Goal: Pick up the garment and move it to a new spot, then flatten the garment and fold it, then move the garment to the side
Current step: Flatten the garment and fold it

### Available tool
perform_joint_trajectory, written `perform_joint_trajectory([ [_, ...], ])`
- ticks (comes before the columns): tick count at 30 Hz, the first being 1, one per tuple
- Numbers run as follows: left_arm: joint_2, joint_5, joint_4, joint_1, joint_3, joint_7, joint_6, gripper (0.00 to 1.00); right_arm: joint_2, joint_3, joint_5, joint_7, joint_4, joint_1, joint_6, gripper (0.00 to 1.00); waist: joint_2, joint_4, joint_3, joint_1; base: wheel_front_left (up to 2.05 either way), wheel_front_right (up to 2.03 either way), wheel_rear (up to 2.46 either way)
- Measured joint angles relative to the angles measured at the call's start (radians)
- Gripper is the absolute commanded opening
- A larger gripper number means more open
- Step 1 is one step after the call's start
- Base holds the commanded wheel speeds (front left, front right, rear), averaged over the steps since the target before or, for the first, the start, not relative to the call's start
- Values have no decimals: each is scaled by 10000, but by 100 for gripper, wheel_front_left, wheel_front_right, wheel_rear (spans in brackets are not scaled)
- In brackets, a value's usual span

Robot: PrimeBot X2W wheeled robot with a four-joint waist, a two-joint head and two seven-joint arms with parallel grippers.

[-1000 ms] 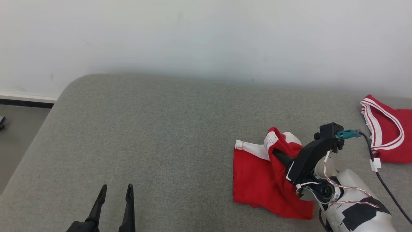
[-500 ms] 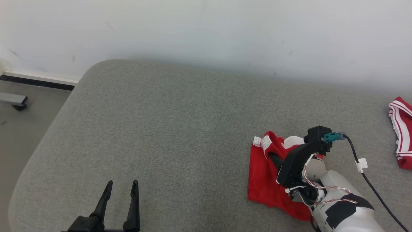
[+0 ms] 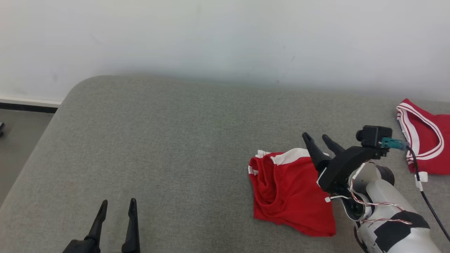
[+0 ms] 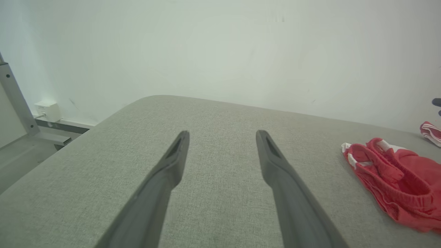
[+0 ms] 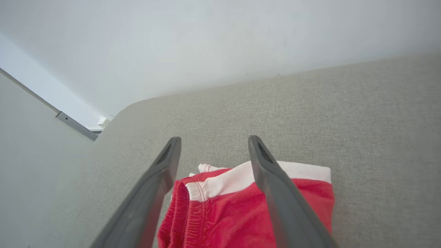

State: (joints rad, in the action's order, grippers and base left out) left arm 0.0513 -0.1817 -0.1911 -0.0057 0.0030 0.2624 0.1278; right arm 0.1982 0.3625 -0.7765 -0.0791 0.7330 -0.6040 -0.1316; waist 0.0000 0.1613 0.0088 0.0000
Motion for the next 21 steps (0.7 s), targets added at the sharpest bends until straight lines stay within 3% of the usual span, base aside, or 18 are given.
perform_joint_trajectory([
  [8,4,176,219,102,332,0,12,100,905,117,675,1824,-1407,1018,0,100,1,-725,-94,-1,0,0,0],
  [21,19,414,627,397,744,2,15,100,955,-792,2556,3277,-3494,3011,0,100,0,-1823,-224,-1,0,0,0],
])
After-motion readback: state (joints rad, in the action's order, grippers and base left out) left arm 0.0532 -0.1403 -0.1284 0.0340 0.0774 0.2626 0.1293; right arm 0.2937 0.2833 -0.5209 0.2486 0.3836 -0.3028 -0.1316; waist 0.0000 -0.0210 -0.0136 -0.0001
